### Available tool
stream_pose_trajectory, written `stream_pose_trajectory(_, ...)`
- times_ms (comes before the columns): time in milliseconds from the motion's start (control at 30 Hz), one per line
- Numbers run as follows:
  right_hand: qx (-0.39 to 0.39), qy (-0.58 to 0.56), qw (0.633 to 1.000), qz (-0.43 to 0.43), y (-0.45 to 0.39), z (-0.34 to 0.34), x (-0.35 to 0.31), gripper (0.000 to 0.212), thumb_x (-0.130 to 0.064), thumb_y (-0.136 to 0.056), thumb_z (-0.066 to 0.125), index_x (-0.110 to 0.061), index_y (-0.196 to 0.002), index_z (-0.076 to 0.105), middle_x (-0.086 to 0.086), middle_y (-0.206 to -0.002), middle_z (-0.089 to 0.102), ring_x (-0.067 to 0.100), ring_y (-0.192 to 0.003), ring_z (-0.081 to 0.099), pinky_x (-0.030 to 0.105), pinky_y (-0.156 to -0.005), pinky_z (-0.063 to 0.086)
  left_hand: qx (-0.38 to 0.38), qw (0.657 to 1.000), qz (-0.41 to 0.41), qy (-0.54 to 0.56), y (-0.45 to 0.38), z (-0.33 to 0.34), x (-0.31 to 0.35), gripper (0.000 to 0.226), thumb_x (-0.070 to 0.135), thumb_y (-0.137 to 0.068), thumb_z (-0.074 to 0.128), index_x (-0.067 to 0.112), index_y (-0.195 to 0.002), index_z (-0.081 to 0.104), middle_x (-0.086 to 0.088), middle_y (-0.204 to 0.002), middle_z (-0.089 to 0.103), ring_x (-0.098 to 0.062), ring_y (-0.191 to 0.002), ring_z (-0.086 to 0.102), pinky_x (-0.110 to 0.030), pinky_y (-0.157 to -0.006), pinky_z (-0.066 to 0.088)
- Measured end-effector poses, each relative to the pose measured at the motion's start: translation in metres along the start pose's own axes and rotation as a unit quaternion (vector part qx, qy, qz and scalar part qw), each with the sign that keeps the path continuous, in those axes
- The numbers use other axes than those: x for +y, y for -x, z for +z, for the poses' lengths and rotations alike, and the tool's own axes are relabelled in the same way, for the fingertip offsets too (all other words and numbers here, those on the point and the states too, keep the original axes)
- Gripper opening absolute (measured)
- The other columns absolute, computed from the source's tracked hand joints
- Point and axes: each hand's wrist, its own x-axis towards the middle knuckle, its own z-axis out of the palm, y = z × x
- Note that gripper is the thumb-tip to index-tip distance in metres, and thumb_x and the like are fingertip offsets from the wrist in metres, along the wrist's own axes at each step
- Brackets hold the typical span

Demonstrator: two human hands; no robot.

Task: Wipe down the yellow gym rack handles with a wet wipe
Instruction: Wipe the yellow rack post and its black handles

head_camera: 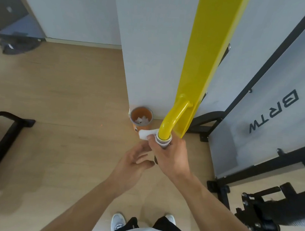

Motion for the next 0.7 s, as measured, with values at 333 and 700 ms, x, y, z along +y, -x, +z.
stream_pose_trajectory(333, -0.075, 0.009, 0.997, 0.001, 0.004, 0.007, 0.02, 0.037, -0.007, -0.085, 0.064, -0.042, -0.077, 0.071, -0.013, -0.071, 0.071, 0.01, -0.062, 0.064, 0.022, -0.056, 0.049, 0.077, 0.984, 0.104, -0.123, -0.001, -0.015, 0.106, 0.028, 0.042, -0.083, 0.071, 0.035, -0.111, 0.072, 0.021, -0.111, 0.073, -0.001, -0.109, 0.066, -0.021, -0.094, 0.048)
stream_pose_trajectory(700, -0.008, -0.057, 0.998, -0.02, -0.002, 0.014, 0.013, 0.013, -0.033, -0.089, 0.062, -0.02, -0.087, 0.064, -0.009, -0.076, 0.065, 0.004, -0.067, 0.056, 0.021, -0.062, 0.043, 0.027, 0.961, 0.091, -0.258, -0.031, 0.005, 0.156, 0.034, 0.035, -0.087, 0.075, 0.037, -0.121, 0.072, 0.024, -0.108, 0.074, 0.011, -0.097, 0.067, 0.002, -0.074, 0.045)
